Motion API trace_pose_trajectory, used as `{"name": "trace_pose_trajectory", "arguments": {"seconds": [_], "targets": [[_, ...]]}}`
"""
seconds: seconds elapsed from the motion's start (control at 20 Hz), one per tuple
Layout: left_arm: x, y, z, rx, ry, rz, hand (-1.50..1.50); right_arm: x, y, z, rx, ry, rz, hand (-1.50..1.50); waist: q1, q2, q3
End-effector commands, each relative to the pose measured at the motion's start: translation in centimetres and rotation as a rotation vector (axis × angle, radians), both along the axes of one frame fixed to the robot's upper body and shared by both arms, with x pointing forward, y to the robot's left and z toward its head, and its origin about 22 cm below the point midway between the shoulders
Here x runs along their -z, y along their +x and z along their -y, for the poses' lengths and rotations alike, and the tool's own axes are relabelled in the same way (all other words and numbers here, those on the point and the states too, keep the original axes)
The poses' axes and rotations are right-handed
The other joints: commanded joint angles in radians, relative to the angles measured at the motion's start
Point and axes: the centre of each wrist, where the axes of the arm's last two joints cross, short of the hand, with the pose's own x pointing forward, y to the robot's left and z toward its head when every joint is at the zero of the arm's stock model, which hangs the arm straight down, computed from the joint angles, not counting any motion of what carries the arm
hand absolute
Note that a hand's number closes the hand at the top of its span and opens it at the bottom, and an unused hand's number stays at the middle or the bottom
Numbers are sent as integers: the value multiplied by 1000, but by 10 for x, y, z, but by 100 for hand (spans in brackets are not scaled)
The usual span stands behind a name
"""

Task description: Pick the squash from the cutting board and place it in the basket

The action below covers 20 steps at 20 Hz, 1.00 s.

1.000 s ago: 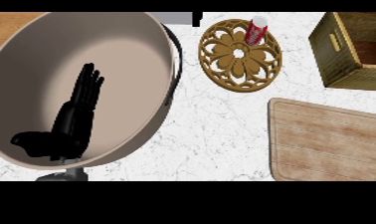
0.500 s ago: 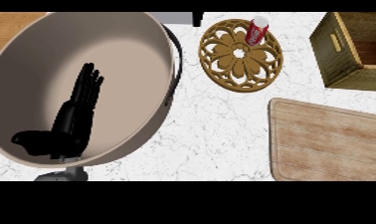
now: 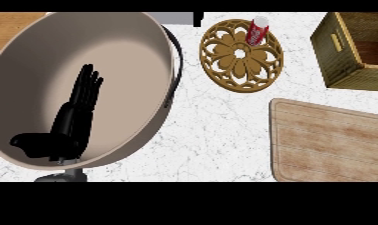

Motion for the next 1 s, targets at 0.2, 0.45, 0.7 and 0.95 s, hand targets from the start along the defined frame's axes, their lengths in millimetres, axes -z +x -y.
{"name": "trace_pose_trajectory", "arguments": {"seconds": [0.2,0.45,0.7,0.95], "targets": [[1,3,0,-13,-11,3,0,-37,-23,30,116,1,99,-150,-3,0,0],[-3,4,11,-8,-6,3,0,-55,-52,56,233,90,174,-150,-1,2,1],[3,-6,-16,2,-11,9,0,-90,-91,84,179,204,226,-150,-5,-2,0],[-19,17,3,1,3,25,0,-107,-116,98,110,248,223,-150,1,5,3]]}}
